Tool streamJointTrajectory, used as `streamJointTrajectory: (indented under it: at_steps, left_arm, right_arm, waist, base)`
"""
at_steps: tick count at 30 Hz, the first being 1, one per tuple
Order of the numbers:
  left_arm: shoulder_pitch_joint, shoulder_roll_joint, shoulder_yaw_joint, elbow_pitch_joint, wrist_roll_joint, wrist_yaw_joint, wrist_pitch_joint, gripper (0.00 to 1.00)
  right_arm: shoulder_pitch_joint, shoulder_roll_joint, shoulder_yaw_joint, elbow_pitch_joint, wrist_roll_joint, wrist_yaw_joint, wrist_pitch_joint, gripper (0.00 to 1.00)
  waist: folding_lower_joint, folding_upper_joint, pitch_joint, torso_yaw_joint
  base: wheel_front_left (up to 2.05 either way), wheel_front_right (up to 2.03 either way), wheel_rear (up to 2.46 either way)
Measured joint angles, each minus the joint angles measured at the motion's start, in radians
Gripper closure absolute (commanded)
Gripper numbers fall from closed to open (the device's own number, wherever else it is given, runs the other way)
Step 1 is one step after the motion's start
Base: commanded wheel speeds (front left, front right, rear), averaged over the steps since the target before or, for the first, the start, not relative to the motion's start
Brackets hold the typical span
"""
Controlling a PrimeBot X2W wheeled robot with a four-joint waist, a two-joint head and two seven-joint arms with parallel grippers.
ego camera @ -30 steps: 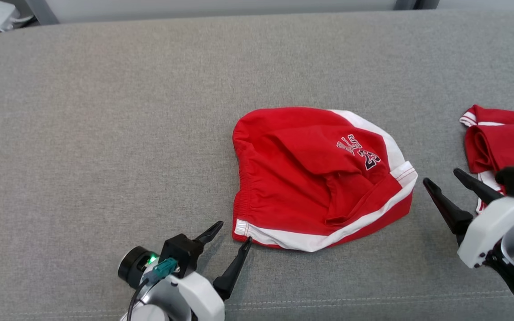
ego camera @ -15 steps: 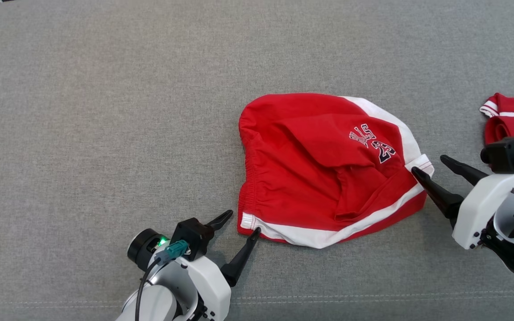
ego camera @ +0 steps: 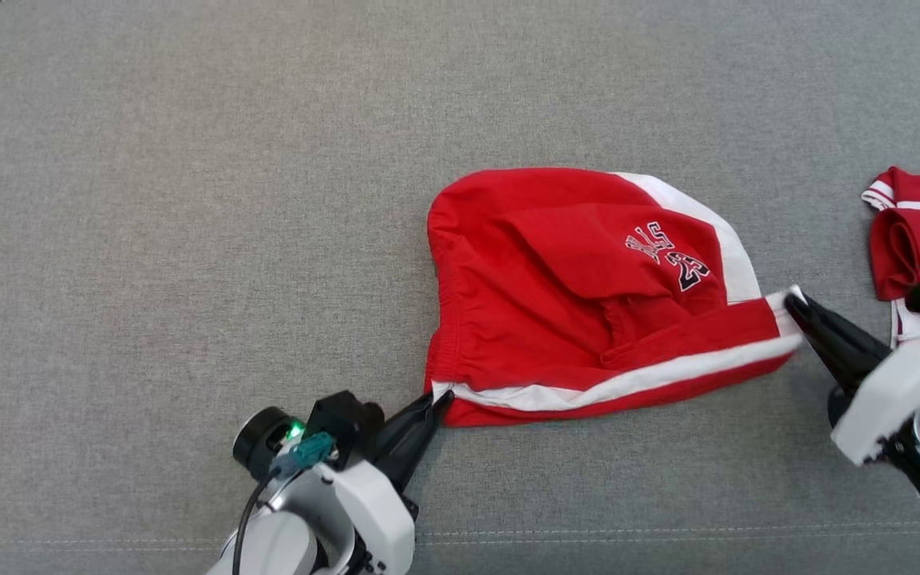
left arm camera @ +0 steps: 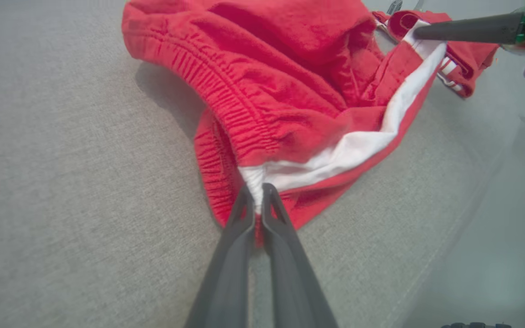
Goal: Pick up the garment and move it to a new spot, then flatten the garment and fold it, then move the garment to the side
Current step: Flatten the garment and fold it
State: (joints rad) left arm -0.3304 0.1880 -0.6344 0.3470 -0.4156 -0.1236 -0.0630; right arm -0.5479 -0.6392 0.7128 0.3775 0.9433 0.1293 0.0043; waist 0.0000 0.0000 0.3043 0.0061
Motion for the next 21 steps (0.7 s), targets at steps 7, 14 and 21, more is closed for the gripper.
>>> streamJointTrajectory:
  at_steps: [7,14,21]
  left_arm:
    - [0.198,0.064,-0.014,-0.231,-0.035,0.044,0.058,1.00]
    - [0.209,0.132,0.035,-0.424,-0.186,0.026,0.183,1.00]
    - [-0.645,0.235,0.315,-0.060,-0.467,-0.008,0.300,1.00]
  right_arm:
    - [0.368,-0.033,-0.182,-0.162,0.098,0.000,-0.179,1.00]
    - [0.433,-0.009,-0.314,-0.296,0.086,0.000,-0.103,1.00]
    - [-0.614,0.266,-0.342,0.042,-0.160,0.003,-0.012,1.00]
  waist:
    - [0.0000,0.0000,-0.015,-0.005]
    - [0.0000,0.0000,0.016,-0.027]
    - [0.0000,0.0000,0.017,-0.104]
  base:
    - [0.00,0.00,0.00]
    - [0.00,0.00,0.00]
    - [0.00,0.00,0.00]
